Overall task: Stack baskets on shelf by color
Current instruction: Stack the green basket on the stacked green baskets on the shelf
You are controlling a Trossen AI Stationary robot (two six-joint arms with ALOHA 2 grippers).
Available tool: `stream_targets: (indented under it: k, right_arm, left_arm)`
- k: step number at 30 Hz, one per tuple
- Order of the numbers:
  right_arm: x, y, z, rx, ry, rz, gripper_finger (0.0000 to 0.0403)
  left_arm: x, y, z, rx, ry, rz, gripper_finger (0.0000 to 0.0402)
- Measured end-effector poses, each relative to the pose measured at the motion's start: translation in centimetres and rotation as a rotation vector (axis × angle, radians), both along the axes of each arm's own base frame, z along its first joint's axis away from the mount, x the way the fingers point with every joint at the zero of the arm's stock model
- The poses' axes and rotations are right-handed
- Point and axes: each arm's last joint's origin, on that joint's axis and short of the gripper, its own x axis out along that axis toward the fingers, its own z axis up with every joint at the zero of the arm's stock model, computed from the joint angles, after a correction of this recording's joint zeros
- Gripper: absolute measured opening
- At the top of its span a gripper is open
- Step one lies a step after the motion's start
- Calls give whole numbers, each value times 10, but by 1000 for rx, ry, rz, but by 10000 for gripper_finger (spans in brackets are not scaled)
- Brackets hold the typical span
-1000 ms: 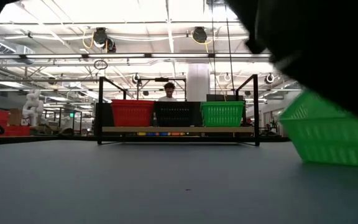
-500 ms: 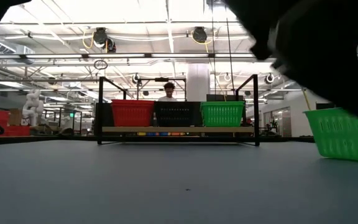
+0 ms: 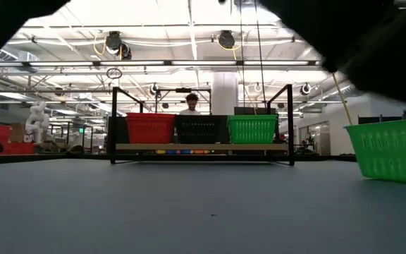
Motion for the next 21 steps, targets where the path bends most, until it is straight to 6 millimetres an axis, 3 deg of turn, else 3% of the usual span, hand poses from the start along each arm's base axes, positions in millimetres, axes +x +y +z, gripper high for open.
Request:
stream_targets:
  k: [3,9,21]
  right_arm:
    - [0,0,0,0,0,0,141]
    - [0,0,-3,-5,3,0,141]
    - [0,-1,-5,11,-4,0,141]
  left_arm:
    - [2,20,-8,-40,74,25,155]
    - [0,33,-15,-69,169,-21,156]
    - [-2,13,-2,10,121,-120,157]
